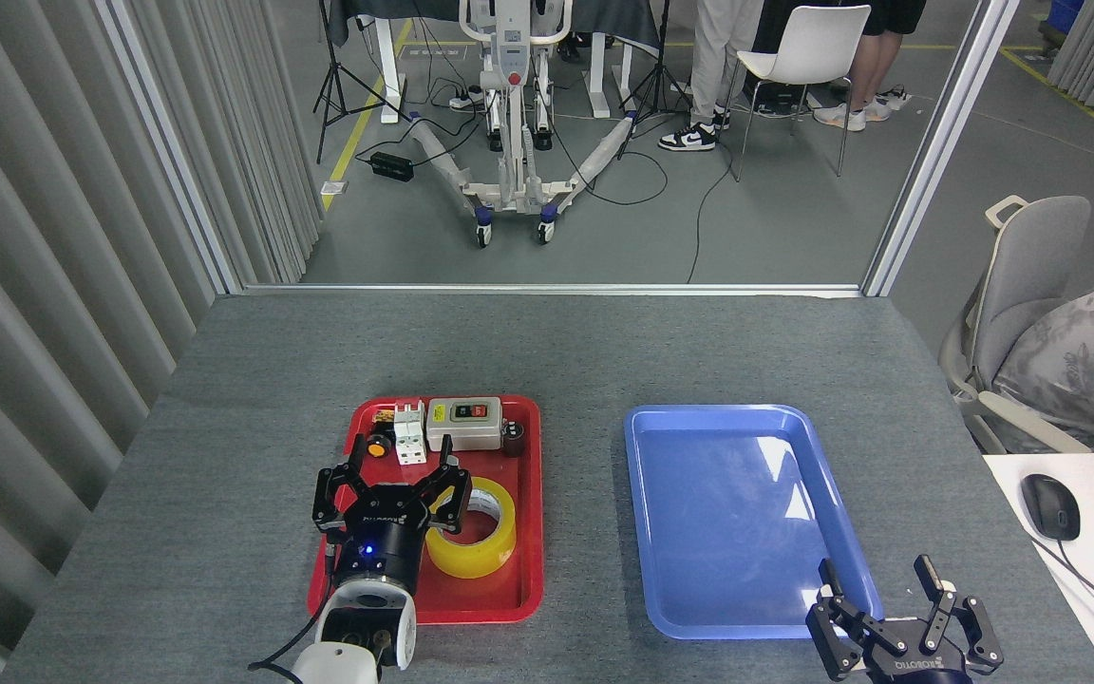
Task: Place and move tape with both arms
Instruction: 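Lower the left gripper into the tape roll's hole and grip it, then lift the yellow tape roll with the left gripper, tilting it upright, then carry the tape roll out of the red tray toward the blue tray, then bring the right gripper to the tape roll held by the left gripper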
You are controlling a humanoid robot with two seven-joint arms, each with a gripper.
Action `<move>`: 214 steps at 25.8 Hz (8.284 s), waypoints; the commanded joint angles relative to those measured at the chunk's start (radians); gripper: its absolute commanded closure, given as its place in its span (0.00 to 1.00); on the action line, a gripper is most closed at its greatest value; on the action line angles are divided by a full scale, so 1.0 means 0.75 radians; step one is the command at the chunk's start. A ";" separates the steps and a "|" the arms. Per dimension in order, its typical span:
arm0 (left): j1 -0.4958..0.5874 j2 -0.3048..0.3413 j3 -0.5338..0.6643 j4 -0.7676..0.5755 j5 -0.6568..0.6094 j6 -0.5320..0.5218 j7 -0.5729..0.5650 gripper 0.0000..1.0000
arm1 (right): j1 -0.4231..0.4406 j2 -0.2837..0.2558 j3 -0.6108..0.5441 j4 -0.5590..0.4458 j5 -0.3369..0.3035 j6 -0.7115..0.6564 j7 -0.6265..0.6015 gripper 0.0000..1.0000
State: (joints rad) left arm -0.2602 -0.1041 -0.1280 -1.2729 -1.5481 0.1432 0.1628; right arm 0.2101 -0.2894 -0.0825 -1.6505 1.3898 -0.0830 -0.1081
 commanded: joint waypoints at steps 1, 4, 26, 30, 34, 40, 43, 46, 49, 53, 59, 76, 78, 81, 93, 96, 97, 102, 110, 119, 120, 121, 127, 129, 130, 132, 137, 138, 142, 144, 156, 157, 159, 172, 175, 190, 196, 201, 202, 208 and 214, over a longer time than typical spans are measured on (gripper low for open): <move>-0.085 0.000 -0.019 0.120 0.021 0.010 -0.004 0.01 | 0.000 0.001 -0.002 0.002 0.000 0.002 0.001 0.00; -0.136 0.000 -0.034 0.163 0.043 0.010 -0.072 0.01 | -0.010 0.001 0.000 0.004 -0.002 0.008 -0.001 0.00; -0.473 -0.015 0.032 0.212 0.160 0.018 -1.798 0.01 | -0.041 0.008 0.004 0.041 0.008 0.047 0.007 0.00; -0.514 -0.015 0.030 0.272 0.168 0.018 -1.800 0.01 | -0.041 0.008 0.004 0.041 0.010 0.047 0.007 0.00; -0.524 -0.021 0.026 0.331 0.170 0.016 -1.800 0.01 | -0.041 0.008 0.004 0.041 0.010 0.047 0.007 0.00; -0.526 -0.021 0.023 0.388 0.170 0.018 -1.790 0.01 | -0.041 0.014 0.002 0.041 0.000 0.070 0.007 0.00; -0.526 -0.019 0.021 0.417 0.170 0.016 -1.757 0.01 | -0.041 0.008 0.006 0.041 0.000 0.082 0.009 0.00; -0.532 -0.015 0.021 0.454 0.168 0.014 -1.708 0.01 | -0.043 0.003 0.012 0.041 0.000 0.082 0.009 0.00; -0.532 -0.017 0.017 0.482 0.166 0.014 -1.688 0.01 | -0.045 0.001 0.012 0.041 0.002 0.082 0.009 0.00; -0.533 -0.017 0.013 0.501 0.168 0.012 -1.686 0.01 | -0.047 -0.005 0.010 0.041 0.000 0.082 0.009 0.00; -0.532 -0.013 0.013 0.519 0.170 0.012 -1.641 0.01 | -0.045 -0.003 0.012 0.041 0.000 0.080 0.009 0.00; -0.520 0.000 0.003 0.558 0.164 0.034 -1.598 0.05 | -0.037 -0.035 0.014 0.041 -0.004 0.082 0.001 0.00; -0.520 0.000 0.001 0.558 0.162 0.032 -1.590 0.09 | -0.039 -0.035 0.016 0.039 -0.004 0.078 0.001 0.00; -0.520 0.000 0.001 0.558 0.166 0.032 -1.583 0.19 | -0.039 -0.037 0.018 0.033 -0.031 0.072 -0.001 0.00; -0.520 0.016 -0.001 0.576 0.166 -0.011 -1.579 0.57 | -0.020 -0.168 0.057 0.020 -0.217 0.053 -0.091 0.00; -0.520 0.020 -0.001 0.574 0.166 -0.019 -1.579 0.62 | -0.020 -0.209 0.055 0.020 -0.321 0.008 -0.091 0.00; -0.520 0.020 -0.001 0.574 0.166 -0.019 -1.581 0.63 | -0.022 -0.222 0.055 0.020 -0.358 -0.004 -0.091 0.00; -0.520 0.022 -0.001 0.574 0.166 -0.021 -1.581 0.64 | -0.027 -0.240 0.043 0.027 -0.395 -0.034 -0.089 0.00; -0.520 0.032 0.011 0.554 0.172 -0.011 -1.581 0.79 | -0.020 -0.226 -0.023 0.027 -0.393 -0.102 -0.095 0.00; -0.395 0.006 0.314 0.212 0.538 -0.074 -1.430 1.00 | -0.020 -0.219 -0.072 0.031 -0.393 -0.165 -0.095 0.00; -0.377 0.006 0.357 0.173 0.630 -0.087 -1.405 1.00 | -0.020 -0.217 -0.072 0.031 -0.391 -0.165 -0.095 0.00; -0.355 0.006 0.392 0.133 0.741 -0.101 -1.397 1.00 | -0.018 -0.217 -0.072 0.031 -0.391 -0.165 -0.095 0.00; -0.183 0.039 0.498 0.014 1.267 -0.371 -1.536 1.00 | -0.006 -0.224 -0.064 0.029 -0.387 -0.165 -0.099 0.00; -0.123 0.036 0.539 -0.050 1.447 -0.391 -1.604 1.00 | 0.004 -0.248 -0.058 0.020 -0.387 -0.169 -0.126 0.00; -0.089 0.036 0.545 -0.080 1.555 -0.400 -1.637 1.00 | 0.010 -0.279 -0.052 0.018 -0.387 -0.172 -0.154 0.00; -0.023 0.034 0.545 -0.162 1.702 -0.404 -1.714 1.00 | 0.018 -0.385 -0.029 0.012 -0.387 -0.192 -0.224 0.00; 0.151 -0.025 0.486 -0.360 1.729 -0.467 -1.765 1.00 | 0.016 -0.682 0.145 0.002 -0.387 -0.337 -0.322 0.01; 0.183 -0.029 0.445 -0.371 1.717 -0.487 -1.747 1.00 | 0.016 -0.741 0.175 0.002 -0.387 -0.376 -0.351 0.01; 0.253 -0.023 0.332 -0.383 1.582 -0.500 -1.614 1.00 | -0.002 -0.929 0.335 -0.023 -0.387 -0.394 -0.463 0.01; 0.273 -0.021 0.267 -0.383 1.524 -0.498 -1.538 1.00 | -0.016 -1.001 0.392 -0.049 -0.387 -0.401 -0.486 0.01; 0.290 -0.017 0.120 -0.407 1.674 -0.457 -1.547 1.00 | -0.188 -0.786 0.621 -0.068 -0.204 -0.515 -0.445 0.01; 0.298 -0.017 0.120 -0.426 1.737 -0.459 -1.579 1.00 | -0.196 -0.741 0.621 -0.057 -0.157 -0.534 -0.445 0.01; 0.322 -0.015 0.120 -0.485 1.817 -0.469 -1.635 1.00 | -0.229 -0.674 0.623 -0.041 -0.096 -0.593 -0.445 0.01; 0.320 -0.017 -0.026 -0.534 1.935 -0.508 -1.675 0.98 | -0.434 -0.682 0.623 -0.016 -0.141 -0.889 -0.486 0.01; 0.314 -0.017 -0.030 -0.534 1.941 -0.510 -1.675 0.98 | -0.458 -0.684 0.623 -0.031 -0.227 -0.936 -0.488 0.02; 0.300 -0.015 -0.026 -0.532 1.941 -0.510 -1.677 0.97 | -0.573 -0.528 0.666 0.024 -0.292 -0.936 -0.359 0.03; 0.304 -0.015 -0.019 -0.534 1.950 -0.537 -1.704 0.97 | -0.607 -0.506 0.683 0.033 -0.303 -0.936 -0.324 0.08; 0.308 -0.011 -0.011 -0.536 1.950 -0.543 -1.710 0.97 | -0.624 -0.461 0.724 0.045 -0.305 -0.936 -0.304 0.17; 0.310 -0.011 -0.011 -0.536 1.950 -0.543 -1.710 0.97 | -0.624 -0.457 0.728 0.045 -0.303 -0.936 -0.304 0.18; 0.314 -0.011 -0.009 -0.538 1.950 -0.545 -1.710 0.97 | -0.650 -0.440 0.750 0.053 -0.305 -0.936 -0.279 0.23; 0.314 -0.011 0.003 -0.540 1.950 -0.547 -1.710 0.97 | -0.663 -0.418 0.760 0.061 -0.303 -0.936 -0.277 0.34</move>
State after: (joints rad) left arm -0.0249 -0.1121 -0.1291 -1.6770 -0.0859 -0.2654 -1.1201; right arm -0.2819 -0.6142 0.4842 -1.6057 1.1614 -0.7857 -0.3156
